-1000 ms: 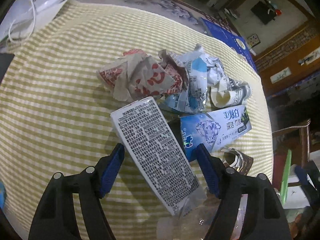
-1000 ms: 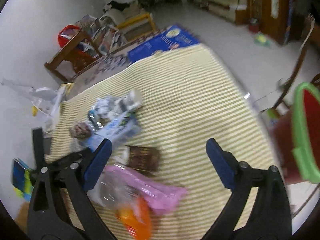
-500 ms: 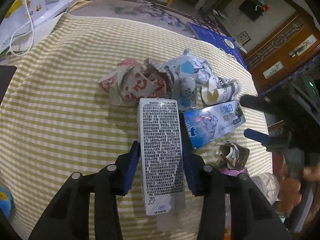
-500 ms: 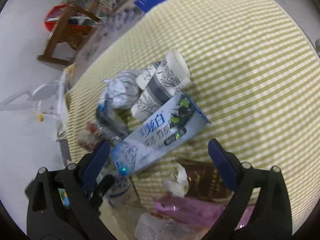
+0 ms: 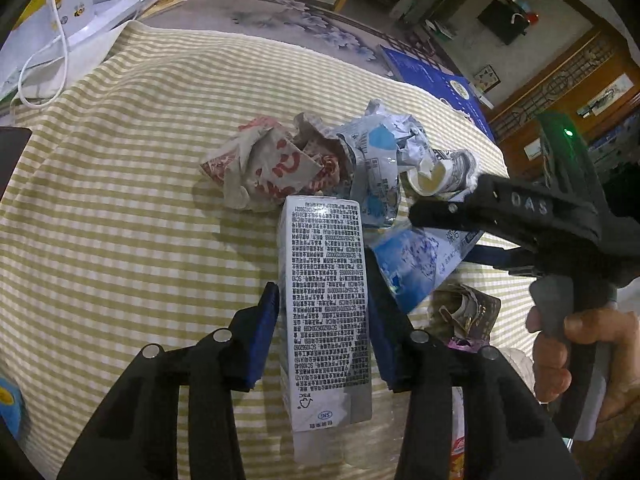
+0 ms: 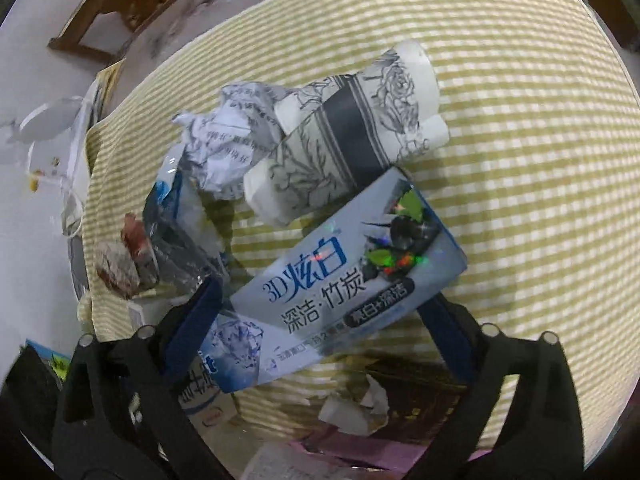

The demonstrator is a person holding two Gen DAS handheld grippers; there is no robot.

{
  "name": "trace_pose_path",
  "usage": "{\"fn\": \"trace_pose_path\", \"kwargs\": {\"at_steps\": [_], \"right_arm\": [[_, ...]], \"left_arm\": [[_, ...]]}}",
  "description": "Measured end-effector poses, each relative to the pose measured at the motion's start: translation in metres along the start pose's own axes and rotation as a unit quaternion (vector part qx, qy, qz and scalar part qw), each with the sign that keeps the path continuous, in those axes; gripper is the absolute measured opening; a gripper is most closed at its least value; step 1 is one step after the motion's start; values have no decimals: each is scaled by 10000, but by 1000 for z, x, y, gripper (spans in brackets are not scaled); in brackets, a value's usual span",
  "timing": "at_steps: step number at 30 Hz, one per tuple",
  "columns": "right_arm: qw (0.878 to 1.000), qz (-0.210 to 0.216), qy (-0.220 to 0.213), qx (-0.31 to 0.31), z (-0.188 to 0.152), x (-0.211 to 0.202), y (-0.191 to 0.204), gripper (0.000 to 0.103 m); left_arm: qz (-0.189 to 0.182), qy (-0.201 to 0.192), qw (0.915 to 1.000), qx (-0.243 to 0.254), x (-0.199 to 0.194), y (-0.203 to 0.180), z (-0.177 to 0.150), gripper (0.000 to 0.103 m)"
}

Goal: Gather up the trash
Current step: 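Grasp the blue toothpaste box with the right gripper while the left holds the white carton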

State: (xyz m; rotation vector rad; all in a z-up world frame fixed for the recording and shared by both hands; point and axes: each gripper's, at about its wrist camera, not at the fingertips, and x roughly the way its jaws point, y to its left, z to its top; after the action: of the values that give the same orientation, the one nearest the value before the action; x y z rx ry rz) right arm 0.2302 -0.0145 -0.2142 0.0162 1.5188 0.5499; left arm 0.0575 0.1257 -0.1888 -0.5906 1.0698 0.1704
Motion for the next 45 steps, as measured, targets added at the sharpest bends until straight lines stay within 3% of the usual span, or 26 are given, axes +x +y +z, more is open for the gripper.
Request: {"fn": "trace_pose_path", "kwargs": {"at_steps": [4,6,8,10,11,12,14,18,22,24,29,32,33,42,45], "right_arm": [[9987,-100,-298,-410,-1,-21,-7,65],[9974,-169,-408,-566,3,-30,-8,47],[9963,-339,-430,-666,6,-37,-11,43],[9965,-437,-441,-558,6,-38,-15,45],[9968,-481,-454,-450,6,-38,-18,60],[9972,-461,-466,-365,6,-36,-18,81],[9979,-397,-438,-256,5,-29,-17,88],[9976,-535,-309,-311,5,-12,-3,88],[9932,-862,-207,-756,1,4,12,87],[9903,-923,-228,-1011,-3,5,17,76],[9873,-926,-257,-1269,-8,-6,7,60],[9904,-680,-291,-1166,-11,-12,-6,55],[9920,-532,-334,-1092,-12,-17,-12,54],[9928,340,-890,-731,-38,-73,-35,50],[9916,372,-933,-809,-46,-83,-33,49]], "left_arm": [[-14,22,10000,16,0,-1,2,40],[-30,21,10000,31,1,-3,4,40],[-38,43,10000,81,3,-6,6,41],[-47,38,9999,109,4,-9,7,45],[-53,27,9999,118,4,-10,8,49],[-53,13,9999,126,3,-11,7,52],[-56,-3,9999,125,3,-13,8,55],[-6,21,9999,113,4,-11,6,56],[98,51,9998,175,6,-10,5,57],[132,92,9996,236,7,-10,4,59],[97,144,9993,320,10,-12,4,59],[69,211,9990,385,15,-16,3,54],[67,236,9989,404,17,-17,2,42],[-21,-100,9986,520,-2,-26,5,37],[-52,-226,9982,557,-11,-32,7,37]]}}
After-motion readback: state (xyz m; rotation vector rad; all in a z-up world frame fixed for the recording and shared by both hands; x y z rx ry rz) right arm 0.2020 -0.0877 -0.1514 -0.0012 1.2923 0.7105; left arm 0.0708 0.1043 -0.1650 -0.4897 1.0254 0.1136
